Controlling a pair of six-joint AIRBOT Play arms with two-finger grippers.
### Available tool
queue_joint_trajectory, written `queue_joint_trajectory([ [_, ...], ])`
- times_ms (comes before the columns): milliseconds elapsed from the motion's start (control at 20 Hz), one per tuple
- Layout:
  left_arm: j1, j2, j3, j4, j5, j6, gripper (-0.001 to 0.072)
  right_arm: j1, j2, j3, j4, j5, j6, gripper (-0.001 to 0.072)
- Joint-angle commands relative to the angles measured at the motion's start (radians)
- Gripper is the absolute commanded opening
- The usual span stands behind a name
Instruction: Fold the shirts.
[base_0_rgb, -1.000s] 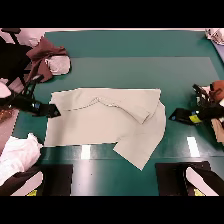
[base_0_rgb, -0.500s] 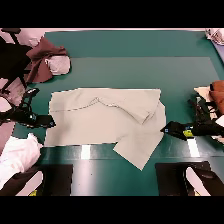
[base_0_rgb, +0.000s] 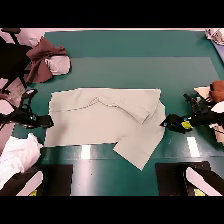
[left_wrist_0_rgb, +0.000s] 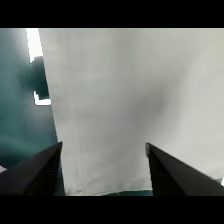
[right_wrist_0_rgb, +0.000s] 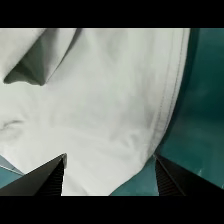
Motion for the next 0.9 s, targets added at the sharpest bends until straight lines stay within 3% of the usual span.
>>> queue_joint_trajectory([
  [0, 0.001, 0.001, -0.050, 0.006, -0.004, 0.005, 0.0623, 0.001, 0.013, -0.048, 0.000, 0.020, -0.004, 0.0619],
  [150, 0.001, 0.001, -0.080, 0.006, -0.001, 0.014, 0.0623, 0.001, 0.107, -0.139, 0.000, 0.012, 0.001, 0.0619],
  [550, 0.001, 0.001, -0.081, -0.002, 0.020, 0.014, 0.0622, 0.001, 0.369, -0.298, 0.011, 0.063, 0.134, 0.0617],
  [850, 0.001, 0.001, -0.081, -0.034, 0.031, 0.013, 0.0622, 0.017, 0.317, -0.304, 0.088, 0.060, 0.150, 0.0611],
])
